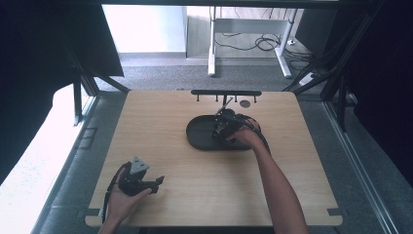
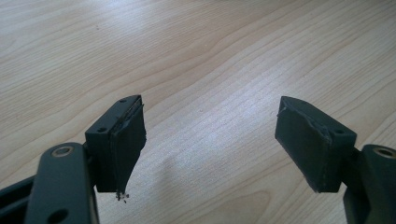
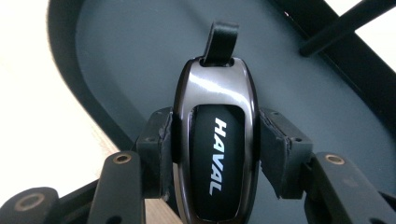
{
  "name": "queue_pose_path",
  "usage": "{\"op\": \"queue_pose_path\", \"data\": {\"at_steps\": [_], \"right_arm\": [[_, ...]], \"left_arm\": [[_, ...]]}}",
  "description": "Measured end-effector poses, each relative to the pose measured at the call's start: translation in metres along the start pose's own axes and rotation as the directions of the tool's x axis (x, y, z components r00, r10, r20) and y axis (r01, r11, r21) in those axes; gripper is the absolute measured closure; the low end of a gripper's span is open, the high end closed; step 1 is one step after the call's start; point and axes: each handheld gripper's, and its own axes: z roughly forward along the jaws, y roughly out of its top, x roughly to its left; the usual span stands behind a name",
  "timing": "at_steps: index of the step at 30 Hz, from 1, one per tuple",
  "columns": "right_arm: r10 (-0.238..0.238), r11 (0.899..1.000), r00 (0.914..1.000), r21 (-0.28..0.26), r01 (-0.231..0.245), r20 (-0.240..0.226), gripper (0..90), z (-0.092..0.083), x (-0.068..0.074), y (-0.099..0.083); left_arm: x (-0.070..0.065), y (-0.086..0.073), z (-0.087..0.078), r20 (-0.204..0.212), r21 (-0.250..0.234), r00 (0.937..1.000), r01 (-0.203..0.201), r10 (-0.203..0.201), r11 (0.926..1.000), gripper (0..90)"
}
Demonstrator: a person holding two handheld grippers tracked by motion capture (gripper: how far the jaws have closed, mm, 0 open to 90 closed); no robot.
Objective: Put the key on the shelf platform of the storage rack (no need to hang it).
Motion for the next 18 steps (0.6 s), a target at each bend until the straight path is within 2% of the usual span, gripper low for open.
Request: {"op": "queue_pose_path", "data": {"at_steps": [4,8,18], "right_arm": [[0.019,1.0,0.9998,0.002,-0.019,0.0,48.5,0.004,-0.004,-0.003],[0.004,1.0,0.9998,0.015,-0.004,0.019,48.5,0.009,-0.006,-0.006],[0.026,0.999,0.9994,0.037,-0.027,0.024,48.4,0.021,-0.013,-0.018]], "left_arm": [[0.0,0.0,0.001,0.0,0.004,1.0,-0.001,0.001,1.0,24.7],[0.0,0.0,0.001,0.0,0.003,1.0,0.0,0.0,1.0,24.6],[0.0,0.0,0.001,-0.001,0.004,1.0,0.0,0.0,1.0,24.6]]}}
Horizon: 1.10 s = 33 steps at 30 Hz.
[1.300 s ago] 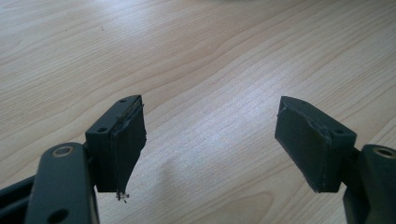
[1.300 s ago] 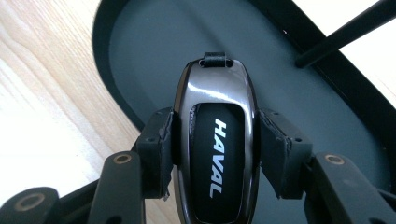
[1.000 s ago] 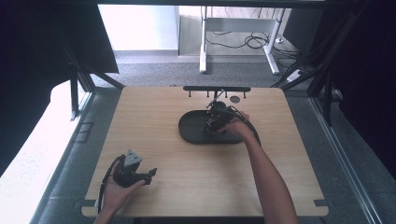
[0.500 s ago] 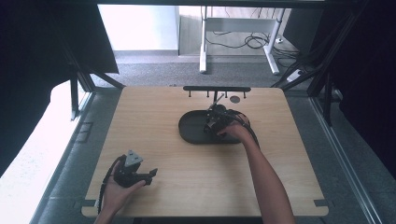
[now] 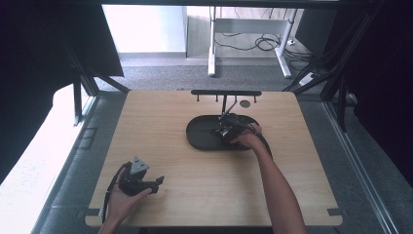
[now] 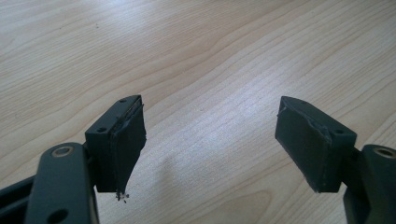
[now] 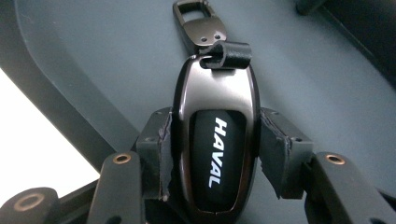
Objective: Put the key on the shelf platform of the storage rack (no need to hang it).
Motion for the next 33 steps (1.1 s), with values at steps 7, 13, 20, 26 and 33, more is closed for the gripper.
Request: {"op": "queue_pose_path", "data": {"at_steps": [7,13,20,26,33], "right_arm": [[0.005,1.0,1.0,0.01,-0.005,-0.003,47.8,0.003,0.0,-0.003],[0.029,1.0,0.9996,-0.012,-0.029,0.002,43.8,0.002,-0.001,-0.005],[0.038,0.997,0.9993,-0.073,-0.037,0.006,38.8,-0.015,0.003,-0.006],[0.024,0.993,0.9997,-0.117,-0.024,-0.001,38.8,-0.031,0.007,-0.013],[0.0,0.985,0.9999,-0.17,-0.003,-0.015,40.0,-0.054,0.019,-0.027]], "left_arm": [[0.0,0.0,0.001,0.001,0.007,1.0,-0.003,0.003,1.0,24.6],[0.0,0.0,0.001,0.001,0.005,1.0,0.0,0.0,1.0,24.6],[-0.001,0.0,0.001,0.002,0.009,1.0,-0.004,0.004,1.0,24.6],[-0.003,0.0,0.002,0.001,0.009,1.0,-0.007,0.007,0.9999,24.6],[-0.004,0.0,0.003,0.002,0.012,0.9999,-0.012,0.012,0.9999,24.6]]}}
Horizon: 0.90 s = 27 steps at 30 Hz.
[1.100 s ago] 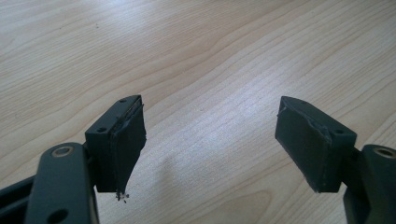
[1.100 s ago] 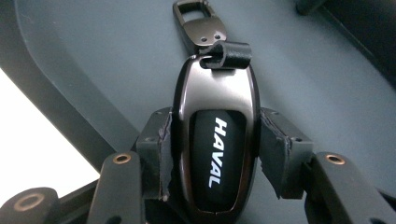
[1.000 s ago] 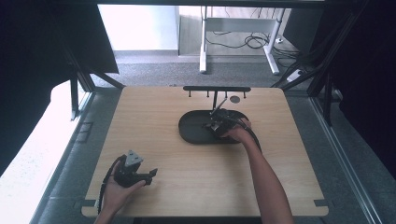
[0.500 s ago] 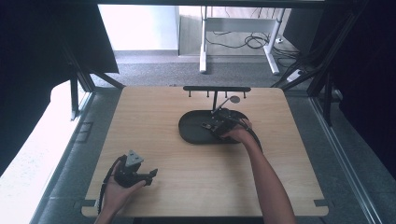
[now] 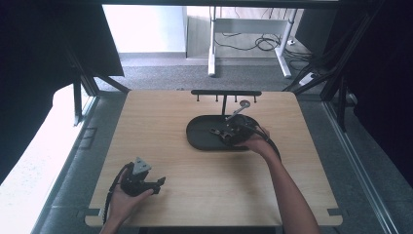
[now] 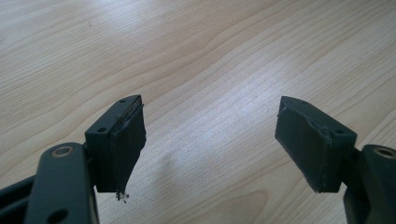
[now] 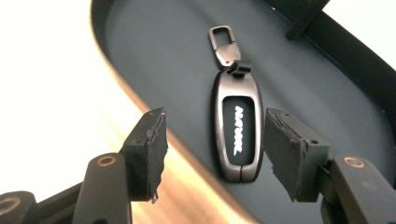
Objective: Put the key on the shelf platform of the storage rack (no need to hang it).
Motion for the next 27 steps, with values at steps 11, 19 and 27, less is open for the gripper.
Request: {"op": "queue_pose_path", "data": {"at_steps": [11,19,27], "right_arm": [[-0.019,0.997,0.9996,-0.071,0.017,-0.023,40.9,-0.034,0.015,-0.037],[0.006,0.991,0.9989,-0.13,-0.011,-0.046,41.1,-0.046,0.024,-0.074],[0.039,0.988,0.9979,-0.147,-0.046,-0.051,41.4,-0.047,0.031,-0.118]], "left_arm": [[-0.003,0.001,0.001,-0.002,0.003,1.0,-0.007,0.007,1.0,24.6],[-0.003,0.001,0.001,-0.007,0.002,0.9999,-0.009,0.009,1.0,24.6],[-0.003,0.0,0.001,-0.012,0.005,0.9999,-0.007,0.007,1.0,24.6]]}}
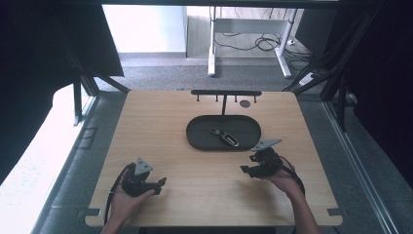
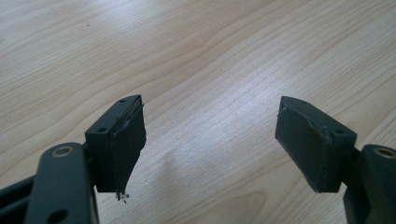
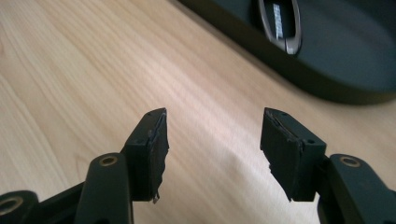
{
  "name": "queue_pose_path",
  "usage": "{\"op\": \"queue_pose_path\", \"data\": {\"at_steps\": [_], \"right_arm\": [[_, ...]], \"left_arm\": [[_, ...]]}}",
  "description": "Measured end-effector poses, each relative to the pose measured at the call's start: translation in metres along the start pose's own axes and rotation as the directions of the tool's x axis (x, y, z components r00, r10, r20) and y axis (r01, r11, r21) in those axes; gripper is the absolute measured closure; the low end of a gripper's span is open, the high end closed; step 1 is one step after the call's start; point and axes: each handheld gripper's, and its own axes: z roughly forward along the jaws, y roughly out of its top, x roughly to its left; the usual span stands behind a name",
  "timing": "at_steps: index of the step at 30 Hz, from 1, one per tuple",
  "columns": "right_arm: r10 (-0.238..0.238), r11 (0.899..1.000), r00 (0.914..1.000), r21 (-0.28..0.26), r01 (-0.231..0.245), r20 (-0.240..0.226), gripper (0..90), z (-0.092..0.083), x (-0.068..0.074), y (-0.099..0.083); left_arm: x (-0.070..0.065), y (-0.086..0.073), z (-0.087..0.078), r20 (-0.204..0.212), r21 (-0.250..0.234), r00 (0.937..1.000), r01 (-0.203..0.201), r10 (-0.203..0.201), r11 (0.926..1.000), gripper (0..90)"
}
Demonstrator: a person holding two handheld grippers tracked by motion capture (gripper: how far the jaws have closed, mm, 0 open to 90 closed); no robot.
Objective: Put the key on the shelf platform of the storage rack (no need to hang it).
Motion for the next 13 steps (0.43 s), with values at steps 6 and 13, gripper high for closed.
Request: {"op": "queue_pose_path", "data": {"at_steps": [6,13], "right_arm": [[0.025,1.0,0.9997,0.004,-0.025,-0.001,42.8,-0.002,0.002,-0.023],[0.036,0.999,0.9992,-0.015,-0.035,0.018,42.6,-0.004,0.002,-0.029]], "left_arm": [[-0.001,0.0,0.001,0.0,0.002,1.0,0.001,-0.001,1.0,24.6],[-0.002,0.001,0.001,0.003,0.002,1.0,-0.005,0.005,1.0,24.6]]}}
